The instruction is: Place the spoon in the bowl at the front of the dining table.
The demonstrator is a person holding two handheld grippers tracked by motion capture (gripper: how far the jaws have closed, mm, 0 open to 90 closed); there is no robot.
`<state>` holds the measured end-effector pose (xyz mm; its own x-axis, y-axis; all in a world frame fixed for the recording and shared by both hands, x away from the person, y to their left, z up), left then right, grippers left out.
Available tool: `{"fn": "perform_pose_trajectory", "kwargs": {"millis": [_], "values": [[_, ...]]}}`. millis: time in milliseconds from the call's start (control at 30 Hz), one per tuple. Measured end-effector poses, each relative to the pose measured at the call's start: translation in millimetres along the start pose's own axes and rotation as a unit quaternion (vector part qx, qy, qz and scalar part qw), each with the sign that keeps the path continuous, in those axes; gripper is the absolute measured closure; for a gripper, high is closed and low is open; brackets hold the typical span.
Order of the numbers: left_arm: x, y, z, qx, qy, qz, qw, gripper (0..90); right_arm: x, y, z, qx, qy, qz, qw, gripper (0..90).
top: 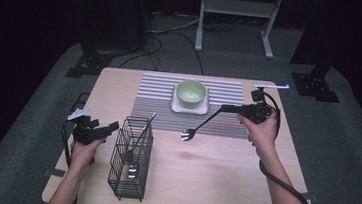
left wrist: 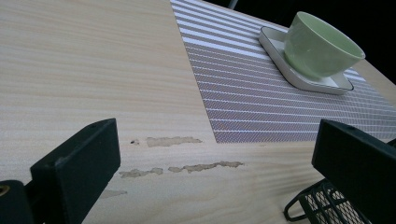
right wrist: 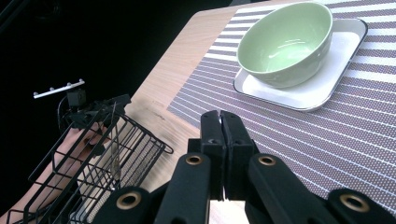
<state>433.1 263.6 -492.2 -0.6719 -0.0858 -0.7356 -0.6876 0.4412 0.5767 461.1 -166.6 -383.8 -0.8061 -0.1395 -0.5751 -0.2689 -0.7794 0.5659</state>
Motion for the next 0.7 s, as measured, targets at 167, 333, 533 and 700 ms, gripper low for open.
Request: {"fn": "perform_pose_trajectory", "kwargs": {"millis": [167,333,533,700], "values": [[-0.3,0.3,-0.2,0.001,0.0,-0.002,1.0,0.0,-3.0,0.6,-2.0,0.002,-0.002,-0.003,1.0,88.8],[-0.1,0.4,0.4,0.0,0.0,-0.001,1.0,0.0,-6.9,2.5,-3.9,0.003,-0.007,-0.008,0.9999,88.8],[-0.3,0.6,0.7,-0.001,-0.001,-0.001,1.0,0.0,-15.6,5.3,-3.8,0.009,-0.007,-0.012,0.9999,88.8],[-0.5,1.0,0.7,0.0,-0.001,-0.001,1.0,0.0,-22.6,5.8,-3.6,0.015,-0.006,-0.014,0.9998,88.8]]}}
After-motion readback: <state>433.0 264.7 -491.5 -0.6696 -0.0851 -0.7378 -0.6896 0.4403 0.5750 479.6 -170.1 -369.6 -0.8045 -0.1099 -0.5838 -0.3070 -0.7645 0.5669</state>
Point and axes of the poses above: each handheld gripper's, and its own axes: y roughly backward along the jaws, x roughly out of its underside, z roughly to its left, the point moved 8 cm from there along -y, roughly forward along the jaws, and after that the axes turned 9 degrees about z, right-handed, at the moved point
